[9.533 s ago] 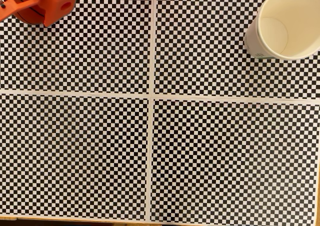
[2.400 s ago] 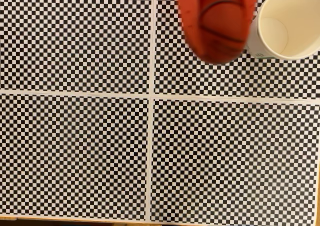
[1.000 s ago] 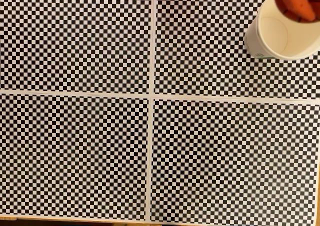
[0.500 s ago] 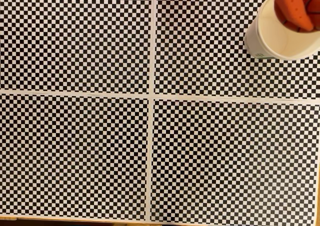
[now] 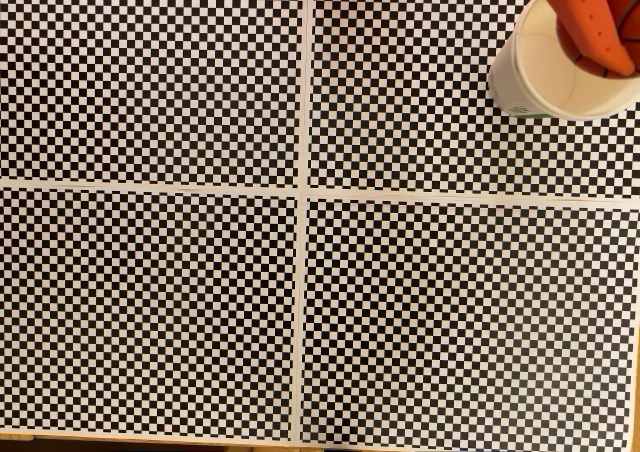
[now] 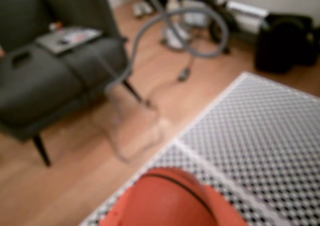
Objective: Grasp basketball and place into cup.
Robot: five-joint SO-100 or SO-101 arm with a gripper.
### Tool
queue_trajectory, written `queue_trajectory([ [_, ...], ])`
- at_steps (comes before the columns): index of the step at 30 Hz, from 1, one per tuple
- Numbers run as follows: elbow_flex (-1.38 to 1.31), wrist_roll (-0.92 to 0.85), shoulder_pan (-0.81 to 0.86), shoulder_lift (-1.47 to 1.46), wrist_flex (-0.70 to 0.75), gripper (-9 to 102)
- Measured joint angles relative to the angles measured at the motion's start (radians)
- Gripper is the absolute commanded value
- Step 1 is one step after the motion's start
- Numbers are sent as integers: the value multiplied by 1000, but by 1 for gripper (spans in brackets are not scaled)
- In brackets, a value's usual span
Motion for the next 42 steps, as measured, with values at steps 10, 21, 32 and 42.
queue_trajectory([
  [10, 3, 0, -3, -2, -6, 30],
  [21, 18, 61, -46, -2, -6, 40],
  [32, 18, 81, -60, -9, -12, 28],
  [42, 17, 107, 48, -2, -25, 0],
])
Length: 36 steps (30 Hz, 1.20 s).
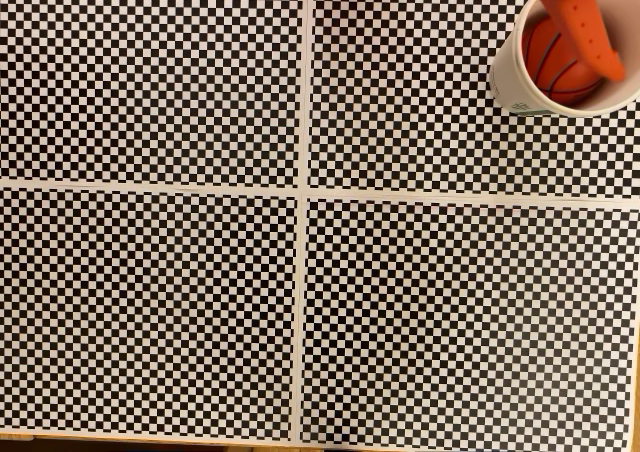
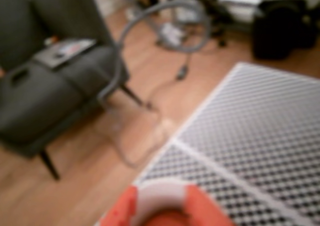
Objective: Grasp basketball and place into cup.
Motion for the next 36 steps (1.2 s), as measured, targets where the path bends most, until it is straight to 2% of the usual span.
queue_trajectory([
  [7, -8, -61, 152, 101, -28, 0],
  [19, 84, -229, 554, 472, -35, 0],
  [36, 158, -408, 930, 511, 161, 0],
])
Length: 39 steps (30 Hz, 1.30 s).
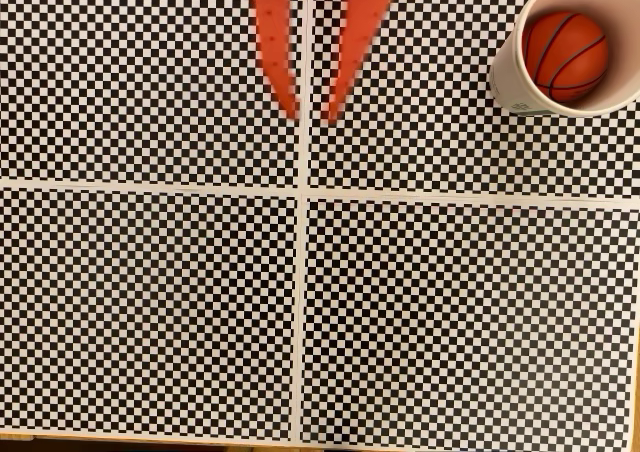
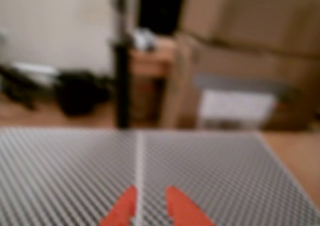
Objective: Grasp basketball and place into cup.
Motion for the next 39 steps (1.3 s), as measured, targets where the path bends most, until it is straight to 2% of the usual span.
queue_trajectory([
  [11, 293, -55, 6, 0, 3, 0],
  [19, 362, -48, 2, 0, 12, 0],
  [31, 362, -49, -29, 2, 230, 0],
  [39, 362, 41, -83, 5, 428, 0],
])
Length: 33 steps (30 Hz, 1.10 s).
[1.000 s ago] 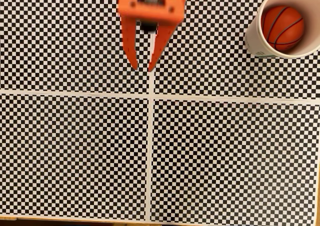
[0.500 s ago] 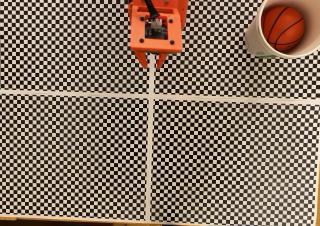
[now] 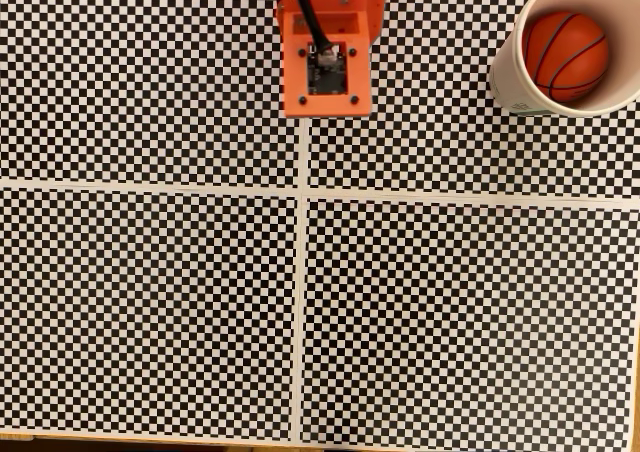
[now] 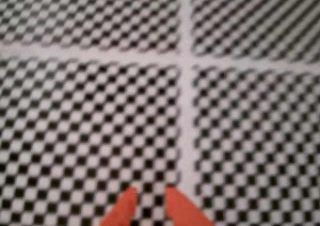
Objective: Grasp basketball and place into cup.
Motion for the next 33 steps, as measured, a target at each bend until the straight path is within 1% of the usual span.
queue_trajectory([
  [11, 0, -11, -3, 0, 101, 0],
  [19, 0, -12, 34, 0, 112, 0],
  [33, 0, -12, 15, 0, 112, 0],
])
